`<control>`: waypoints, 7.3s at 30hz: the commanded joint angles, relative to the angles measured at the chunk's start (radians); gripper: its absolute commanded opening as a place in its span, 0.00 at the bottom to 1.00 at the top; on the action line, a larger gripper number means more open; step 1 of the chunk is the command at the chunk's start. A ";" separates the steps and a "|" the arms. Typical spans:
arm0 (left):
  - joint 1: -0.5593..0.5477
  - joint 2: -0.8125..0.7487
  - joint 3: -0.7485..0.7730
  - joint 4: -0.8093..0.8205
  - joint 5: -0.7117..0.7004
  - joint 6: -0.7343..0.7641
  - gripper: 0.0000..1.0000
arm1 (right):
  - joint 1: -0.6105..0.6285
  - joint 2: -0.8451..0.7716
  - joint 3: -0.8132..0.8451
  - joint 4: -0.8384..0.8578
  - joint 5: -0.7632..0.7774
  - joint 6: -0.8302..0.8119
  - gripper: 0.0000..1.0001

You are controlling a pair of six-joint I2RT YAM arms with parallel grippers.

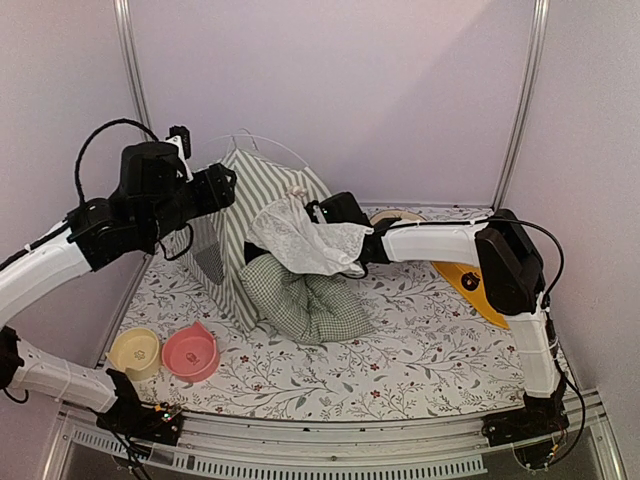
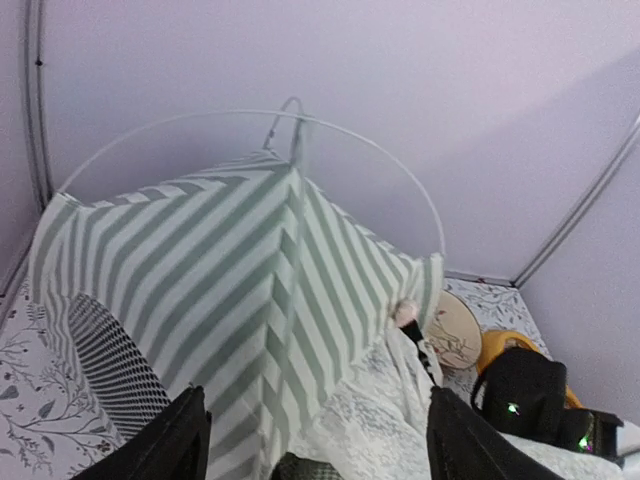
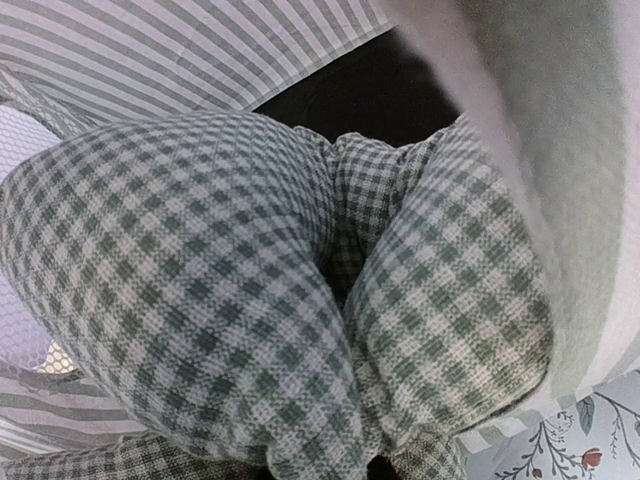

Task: Set up the pet tent
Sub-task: Place the cushion in the tent.

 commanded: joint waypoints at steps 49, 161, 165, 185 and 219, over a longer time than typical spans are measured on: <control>0.131 0.079 -0.097 0.084 1.022 0.188 0.00 | -0.069 -0.112 0.044 0.048 -0.348 0.012 0.00; 0.148 0.259 -0.076 0.046 1.180 0.162 0.00 | -0.007 -0.543 -0.830 0.382 0.552 -0.094 0.23; 0.153 0.271 -0.067 0.006 1.014 0.097 0.00 | 0.009 -0.751 -0.878 0.357 0.407 -0.134 0.60; 0.138 0.287 -0.043 0.008 0.948 0.052 0.00 | 0.240 -0.748 -0.847 0.251 0.114 -0.148 0.32; 0.221 0.265 -0.029 -0.019 0.912 0.085 0.00 | 0.045 -0.950 -0.887 0.005 0.364 -0.112 0.67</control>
